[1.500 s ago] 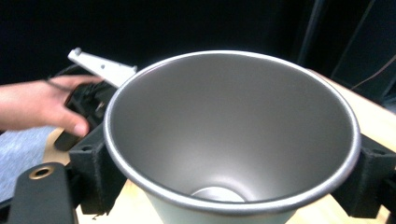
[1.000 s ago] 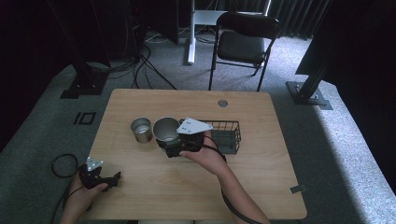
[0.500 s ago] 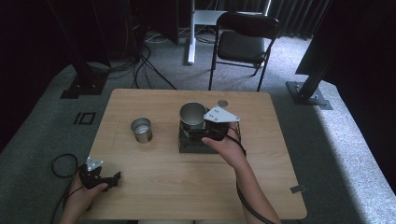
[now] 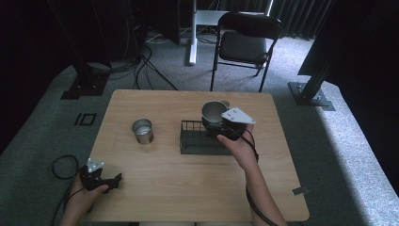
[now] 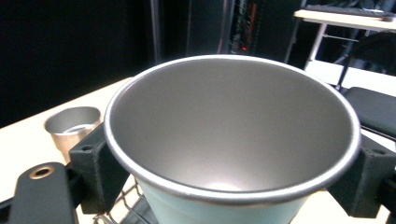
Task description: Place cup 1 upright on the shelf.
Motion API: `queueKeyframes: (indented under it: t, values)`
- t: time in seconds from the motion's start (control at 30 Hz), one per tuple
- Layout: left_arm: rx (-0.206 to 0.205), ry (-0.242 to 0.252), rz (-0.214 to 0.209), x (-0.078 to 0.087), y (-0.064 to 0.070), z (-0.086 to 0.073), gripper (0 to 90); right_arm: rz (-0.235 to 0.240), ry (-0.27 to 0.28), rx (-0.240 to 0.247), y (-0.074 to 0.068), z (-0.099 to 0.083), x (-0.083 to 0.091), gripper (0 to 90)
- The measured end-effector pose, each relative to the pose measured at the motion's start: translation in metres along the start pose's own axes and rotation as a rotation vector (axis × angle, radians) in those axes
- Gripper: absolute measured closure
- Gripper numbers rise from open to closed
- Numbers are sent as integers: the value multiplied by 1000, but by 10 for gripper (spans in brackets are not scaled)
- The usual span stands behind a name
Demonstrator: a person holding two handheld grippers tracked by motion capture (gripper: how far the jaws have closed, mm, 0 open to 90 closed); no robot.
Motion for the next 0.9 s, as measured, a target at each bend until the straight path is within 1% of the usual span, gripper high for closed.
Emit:
queueKeyframes:
  t: [0.1, 0.17, 0.3, 0.33, 0.37, 0.4, 0.5, 0.53, 0.67, 0.77, 0.9]
  values:
    - [0, 0, 0, 0, 0, 0, 4, -35, -8, -20, 5, -6, 0, 131]
    - [0, 0, 0, 0, 0, 0, 4, -71, -11, -28, 9, -10, 0, 130]
    - [-1, 1, 1, 0, 0, 0, 4, -106, -21, -52, 15, -20, 0, 130]
    - [-1, 1, 1, 0, 0, 0, 4, -106, -21, -52, 15, -20, 0, 130]
    - [-2, -1, 1, 0, 0, 0, 4, -128, -27, -57, 18, -25, -1, 131]
    - [-3, -1, 1, 0, 0, 0, 4, -141, -30, -59, 19, -28, -1, 130]
    - [1, 2, 0, 0, 0, 0, 4, -159, -39, -70, 23, -36, -1, 130]
    - [1, 1, 0, 0, 0, 0, 4, -167, -44, -63, 24, -38, -1, 131]
    - [1, 1, 0, 0, 0, 0, 4, -190, -49, -73, 28, -47, -1, 131]
    - [0, 0, 0, 0, 0, 0, 4, -183, -40, -91, 29, -52, -2, 130]
    - [0, 0, 0, 0, 0, 0, 4, -201, -49, -88, 31, -59, -3, 131]
Point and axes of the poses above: each handheld gripper's, and its own axes: x roughly backward along the jaws, z roughly out of its top, y roughly to its right, the point moved 3 cm from there along -x, roughly forward along the jaws, and after that the axes turned 4 degrees about -z, right-handed, at the moved point
